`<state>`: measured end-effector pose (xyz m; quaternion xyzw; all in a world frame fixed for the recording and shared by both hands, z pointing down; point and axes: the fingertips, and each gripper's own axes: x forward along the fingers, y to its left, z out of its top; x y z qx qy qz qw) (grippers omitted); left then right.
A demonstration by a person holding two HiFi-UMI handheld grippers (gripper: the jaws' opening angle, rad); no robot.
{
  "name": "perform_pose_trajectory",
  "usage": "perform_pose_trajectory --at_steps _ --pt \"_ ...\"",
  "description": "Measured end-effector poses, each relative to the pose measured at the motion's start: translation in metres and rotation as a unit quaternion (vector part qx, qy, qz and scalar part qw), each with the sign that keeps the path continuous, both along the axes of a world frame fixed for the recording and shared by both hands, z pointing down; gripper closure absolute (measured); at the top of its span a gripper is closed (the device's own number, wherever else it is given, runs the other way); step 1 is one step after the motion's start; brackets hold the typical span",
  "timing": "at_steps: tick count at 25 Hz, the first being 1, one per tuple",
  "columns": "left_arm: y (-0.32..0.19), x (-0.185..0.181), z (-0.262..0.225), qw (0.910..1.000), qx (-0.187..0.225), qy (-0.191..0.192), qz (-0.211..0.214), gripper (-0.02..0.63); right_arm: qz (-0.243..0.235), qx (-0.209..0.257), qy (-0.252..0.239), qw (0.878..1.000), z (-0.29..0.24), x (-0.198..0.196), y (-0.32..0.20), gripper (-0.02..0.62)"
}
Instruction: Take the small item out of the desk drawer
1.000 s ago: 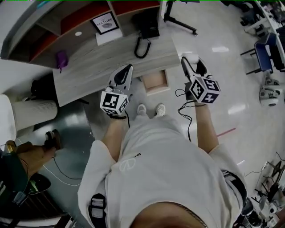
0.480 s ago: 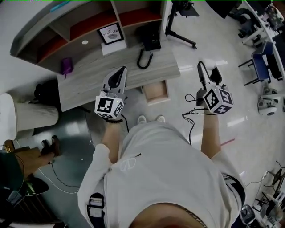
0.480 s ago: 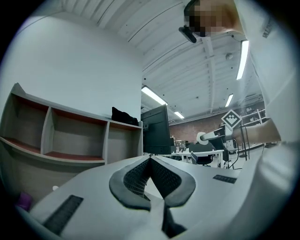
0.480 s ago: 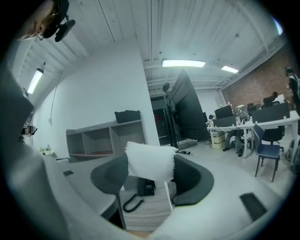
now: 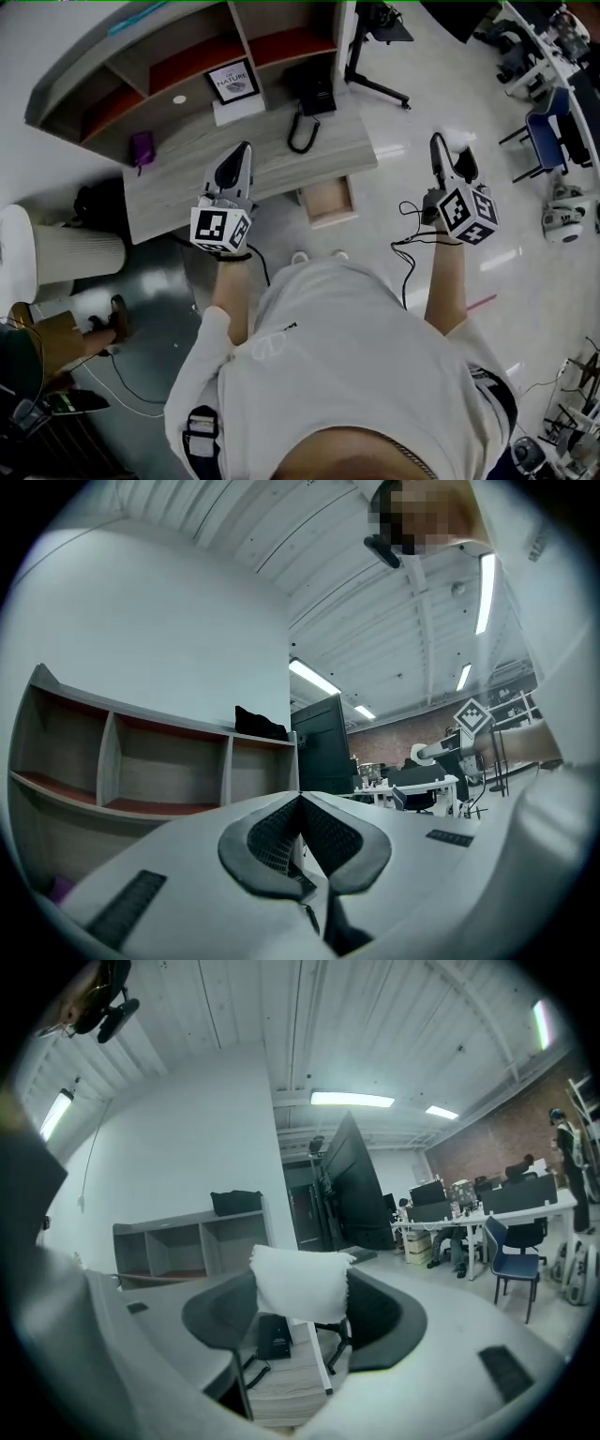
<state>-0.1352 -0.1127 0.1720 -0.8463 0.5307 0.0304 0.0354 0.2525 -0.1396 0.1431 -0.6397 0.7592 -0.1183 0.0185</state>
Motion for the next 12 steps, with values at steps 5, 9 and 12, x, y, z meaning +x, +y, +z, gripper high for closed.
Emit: perform_pose_trajectory --at_steps 5,9,12 --pt "0.001 -0.007 -0.009 0.9999 0.007 -0.002 -0.01 0.607 0.004 0.005 0.008 1.0 -0.006 0.003 0.001 0.322" --pt "0.0 -0.012 -0.014 0.9998 0.011 -0.004 -0.013 0.607 0.014 0.011 0.008 1.0 -0.011 0.009 0.002 0.324" --pt "-0.001 -0.018 -0.013 0.9998 0.012 -0.003 -0.016 0.607 0.02 0.011 0.007 1.0 -0.01 0.013 0.002 0.324"
